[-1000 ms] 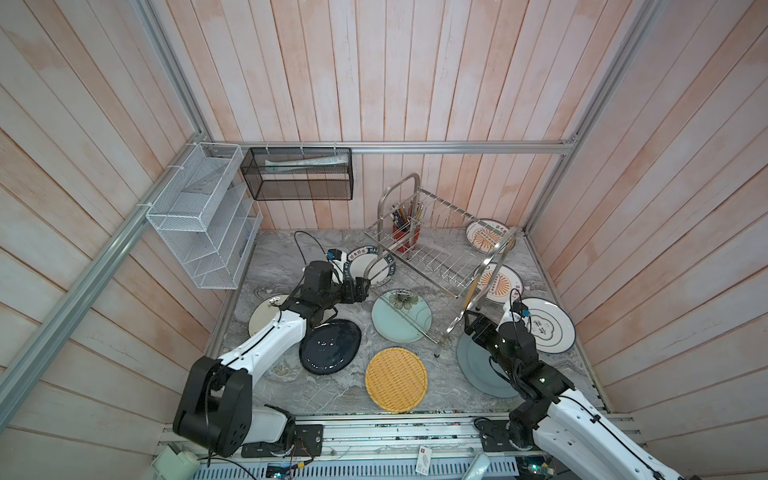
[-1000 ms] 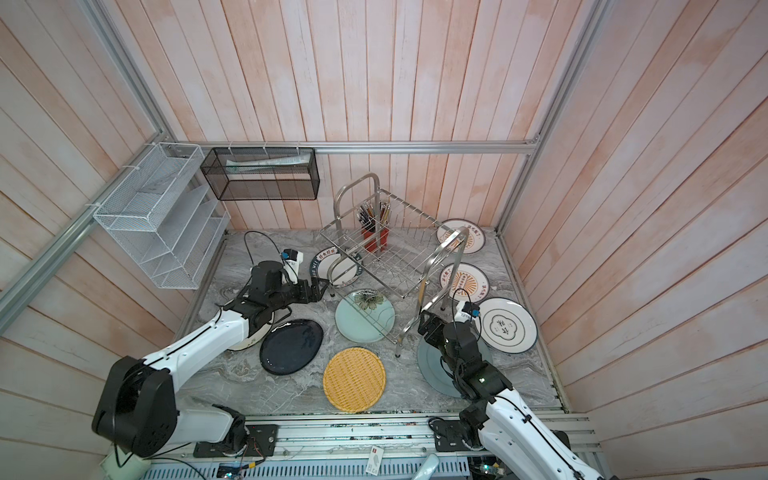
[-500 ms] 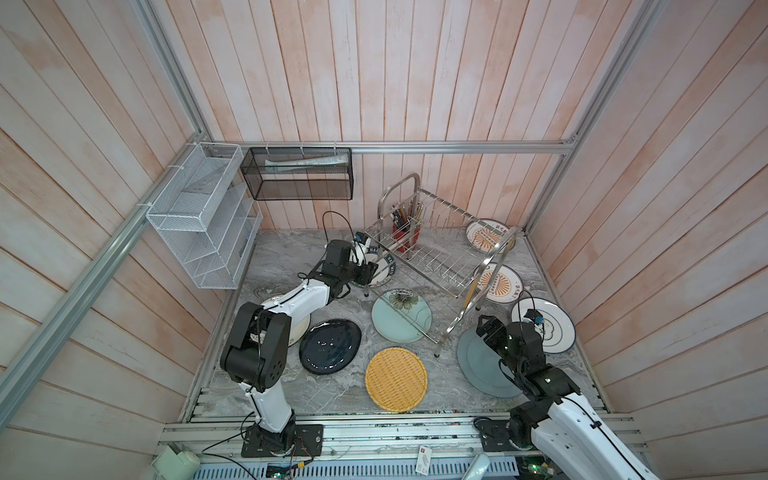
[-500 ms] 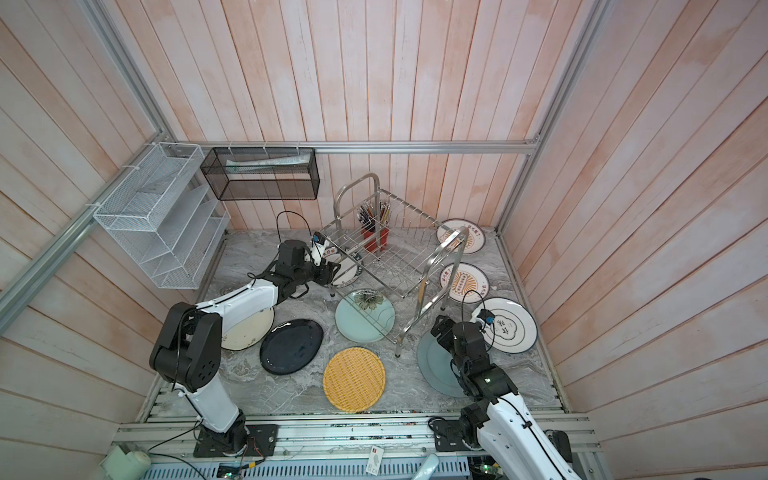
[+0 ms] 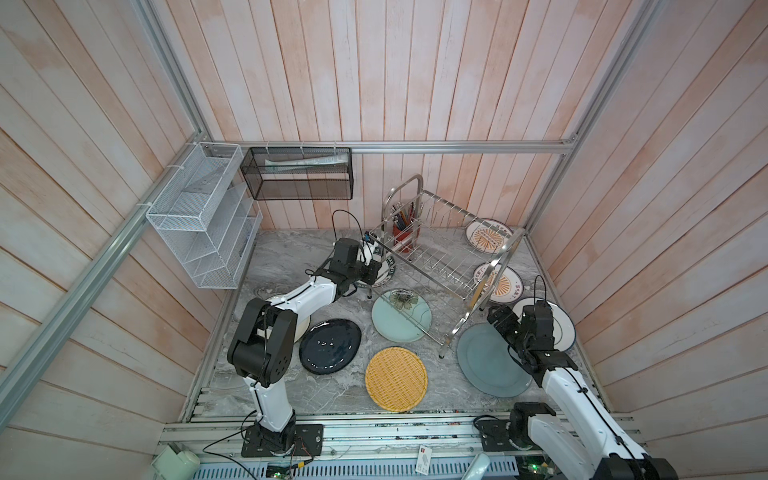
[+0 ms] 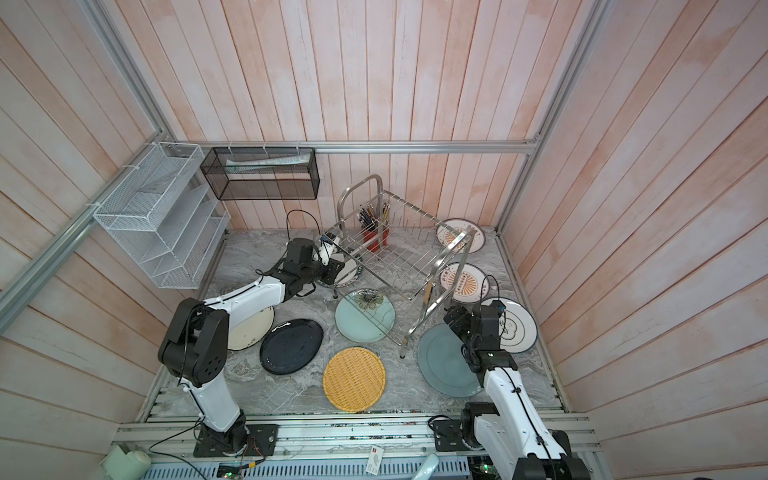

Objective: Load the plates into the dish rack

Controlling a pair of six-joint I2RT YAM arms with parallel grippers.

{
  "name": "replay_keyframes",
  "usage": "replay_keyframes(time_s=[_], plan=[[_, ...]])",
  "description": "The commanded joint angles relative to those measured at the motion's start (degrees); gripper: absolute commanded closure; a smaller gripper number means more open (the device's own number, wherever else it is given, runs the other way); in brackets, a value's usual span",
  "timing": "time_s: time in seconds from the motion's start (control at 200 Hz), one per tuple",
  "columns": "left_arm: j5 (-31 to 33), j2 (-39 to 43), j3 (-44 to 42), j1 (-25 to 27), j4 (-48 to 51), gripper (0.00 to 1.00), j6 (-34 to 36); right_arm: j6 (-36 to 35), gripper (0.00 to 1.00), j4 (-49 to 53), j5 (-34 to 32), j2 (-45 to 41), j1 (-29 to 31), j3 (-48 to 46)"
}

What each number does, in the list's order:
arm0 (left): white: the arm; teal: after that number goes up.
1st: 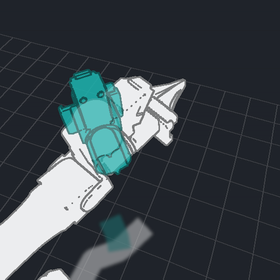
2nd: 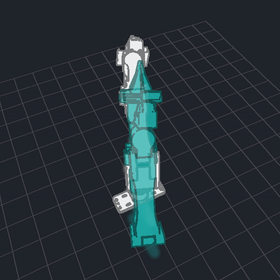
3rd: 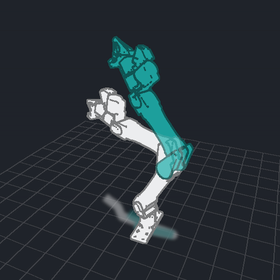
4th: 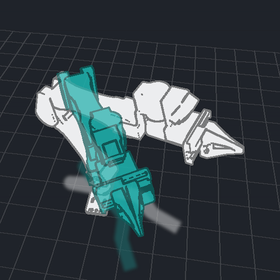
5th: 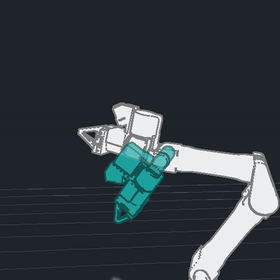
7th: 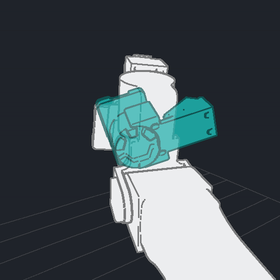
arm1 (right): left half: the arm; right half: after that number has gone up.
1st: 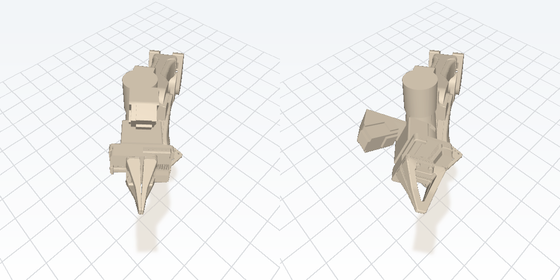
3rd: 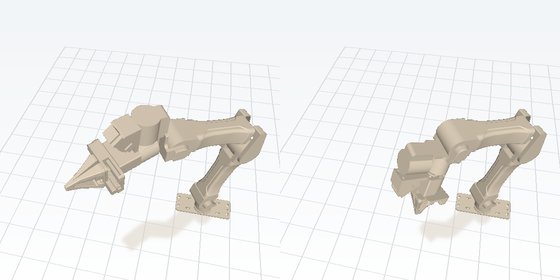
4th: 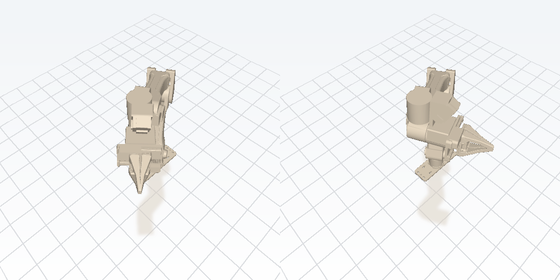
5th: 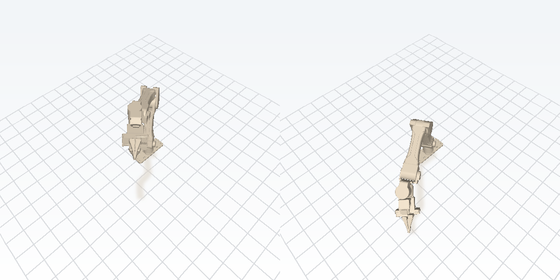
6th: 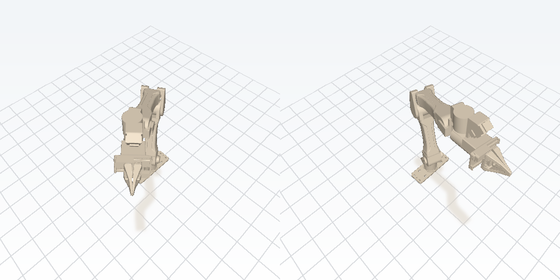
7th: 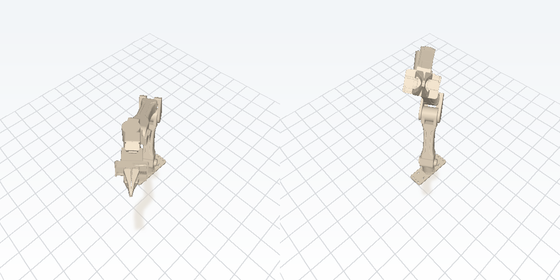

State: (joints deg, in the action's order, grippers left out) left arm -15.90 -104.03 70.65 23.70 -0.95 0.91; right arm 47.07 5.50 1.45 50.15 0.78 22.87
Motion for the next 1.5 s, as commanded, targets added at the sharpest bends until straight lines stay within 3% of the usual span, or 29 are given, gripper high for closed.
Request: replay_keyframes(time_s=[0.0, 0.1, 0.28, 0.635, 1.05, 1.24, 1.495], plan=[[0.4, 2.3, -2.8, 1.1, -0.2, 0.84, -3.3, -2.9, 0.09, -4.7, 1.2, 2.9, -0.3, 3.1], [2.4, 4.4, -5.5, 1.7, -1.0, 0.93, -5.0, -4.9, 0.09, -5.5, 1.8, 6.6, -0.4, 5.1], [5.4, 9.0, -11.1, 3.1, -2.8, 1.00, -9.9, -6.2, 0.09, -7.2, 1.9, 9.5, -0.4, 6.5], [17.4, 19.8, -20.2, 3.9, 0.5, 1.00, -17.1, -6.9, 0.10, -11.8, 5.4, 13.8, 3.3, 7.9], [29.2, 25.9, -26.9, 3.8, 5.2, 1.00, -26.9, -7.3, 0.10, -20.2, 6.9, 28.5, 12.2, 16.9], [28.6, 29.2, -30.7, 3.9, 4.5, 1.00, -30.5, -8.2, 0.10, -22.8, 8.3, 33.9, 13.6, 21.4], [28.5, 31.0, -30.2, 6.0, 5.8, 1.00, -31.5, -6.8, 0.09, -21.0, 6.0, 34.5, 12.1, 23.3]])
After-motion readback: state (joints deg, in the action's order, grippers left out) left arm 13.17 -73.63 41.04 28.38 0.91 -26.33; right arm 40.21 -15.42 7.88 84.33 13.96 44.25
